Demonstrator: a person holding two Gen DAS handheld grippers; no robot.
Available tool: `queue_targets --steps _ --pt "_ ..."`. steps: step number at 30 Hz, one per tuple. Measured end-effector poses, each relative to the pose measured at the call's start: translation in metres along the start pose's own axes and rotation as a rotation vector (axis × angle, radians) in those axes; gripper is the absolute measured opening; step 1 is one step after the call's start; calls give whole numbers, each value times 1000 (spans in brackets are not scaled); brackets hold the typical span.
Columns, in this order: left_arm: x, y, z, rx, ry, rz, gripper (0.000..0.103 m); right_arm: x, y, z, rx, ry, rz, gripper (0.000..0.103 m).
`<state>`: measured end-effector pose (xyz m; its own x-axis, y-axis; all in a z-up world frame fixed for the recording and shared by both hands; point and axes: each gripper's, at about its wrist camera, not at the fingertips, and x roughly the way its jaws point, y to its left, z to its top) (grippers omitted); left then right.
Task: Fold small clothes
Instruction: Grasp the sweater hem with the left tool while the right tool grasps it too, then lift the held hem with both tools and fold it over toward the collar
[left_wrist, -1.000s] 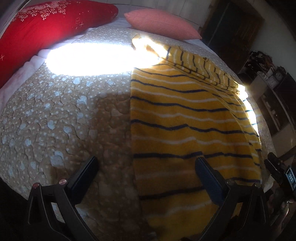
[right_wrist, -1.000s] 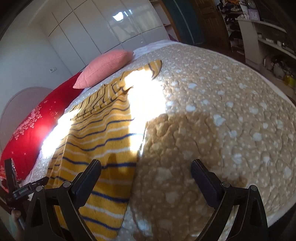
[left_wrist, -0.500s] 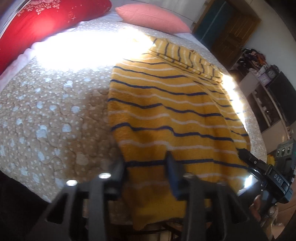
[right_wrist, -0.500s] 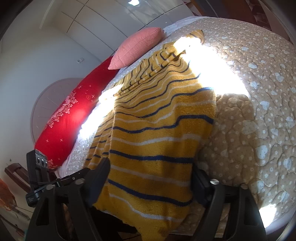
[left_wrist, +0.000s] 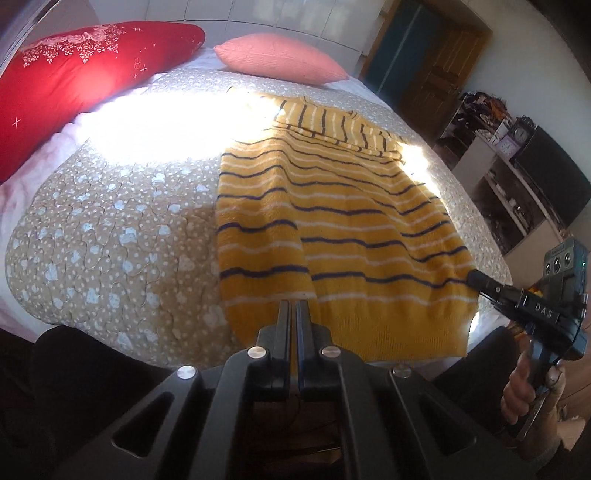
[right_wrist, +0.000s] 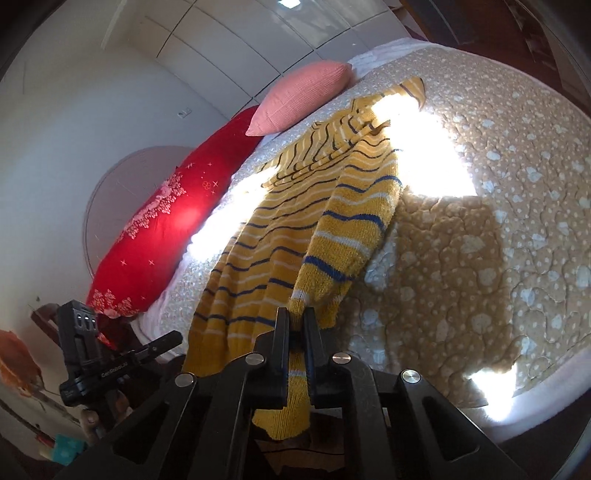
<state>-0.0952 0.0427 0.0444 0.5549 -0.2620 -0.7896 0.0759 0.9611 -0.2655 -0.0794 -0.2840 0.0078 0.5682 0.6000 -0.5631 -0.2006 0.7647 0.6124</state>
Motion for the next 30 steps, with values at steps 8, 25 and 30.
queue_targets --steps 8,25,30 --pt "19 37 3 -147 3 12 54 20 -31 -13 83 30 -73 65" --pt "27 17 33 -105 -8 -87 11 37 12 2 -85 100 51 16" --pt "28 8 104 -62 -104 -83 11 47 22 79 -79 9 123 16"
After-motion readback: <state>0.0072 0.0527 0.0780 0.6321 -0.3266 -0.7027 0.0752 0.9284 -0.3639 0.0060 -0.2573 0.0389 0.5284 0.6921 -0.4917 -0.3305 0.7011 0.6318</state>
